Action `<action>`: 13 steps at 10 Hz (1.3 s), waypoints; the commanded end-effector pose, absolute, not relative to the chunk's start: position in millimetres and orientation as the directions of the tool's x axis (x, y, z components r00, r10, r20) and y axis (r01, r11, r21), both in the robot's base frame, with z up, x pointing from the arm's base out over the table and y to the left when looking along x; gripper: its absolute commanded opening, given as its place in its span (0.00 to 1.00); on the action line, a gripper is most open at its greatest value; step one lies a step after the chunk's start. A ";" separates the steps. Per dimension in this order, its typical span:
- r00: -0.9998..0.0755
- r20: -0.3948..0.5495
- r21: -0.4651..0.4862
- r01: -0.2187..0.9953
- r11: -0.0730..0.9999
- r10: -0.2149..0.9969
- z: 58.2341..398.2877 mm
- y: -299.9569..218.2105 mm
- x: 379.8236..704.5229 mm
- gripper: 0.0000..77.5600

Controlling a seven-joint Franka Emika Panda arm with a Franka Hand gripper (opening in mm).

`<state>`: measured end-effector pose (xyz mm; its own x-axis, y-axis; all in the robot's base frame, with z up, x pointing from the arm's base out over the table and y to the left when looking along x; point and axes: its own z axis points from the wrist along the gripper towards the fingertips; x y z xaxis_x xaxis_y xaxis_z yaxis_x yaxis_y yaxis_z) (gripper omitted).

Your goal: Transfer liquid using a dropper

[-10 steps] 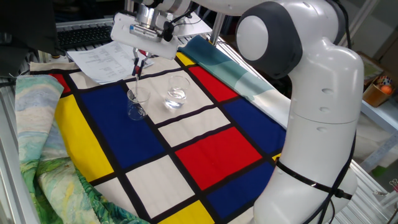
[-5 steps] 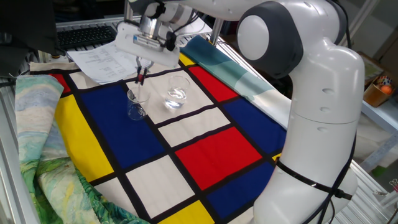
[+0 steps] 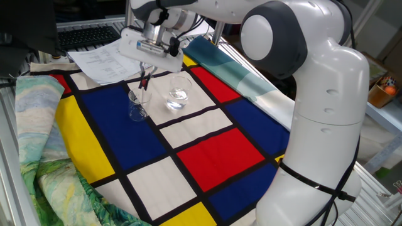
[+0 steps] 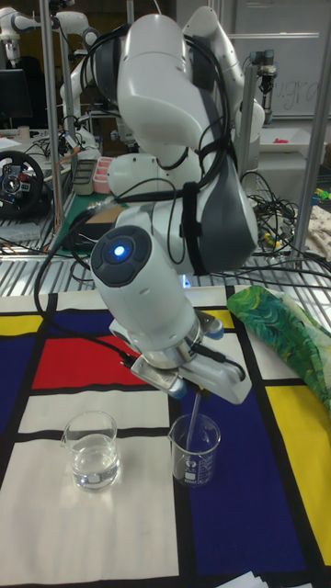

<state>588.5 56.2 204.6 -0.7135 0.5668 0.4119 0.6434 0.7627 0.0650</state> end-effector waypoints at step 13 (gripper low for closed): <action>-0.759 0.369 0.051 0.593 0.804 0.536 187.1 53.1 586.7 1.00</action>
<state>585.7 53.3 186.2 -0.7486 0.5466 0.3752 0.6051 0.7946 0.0497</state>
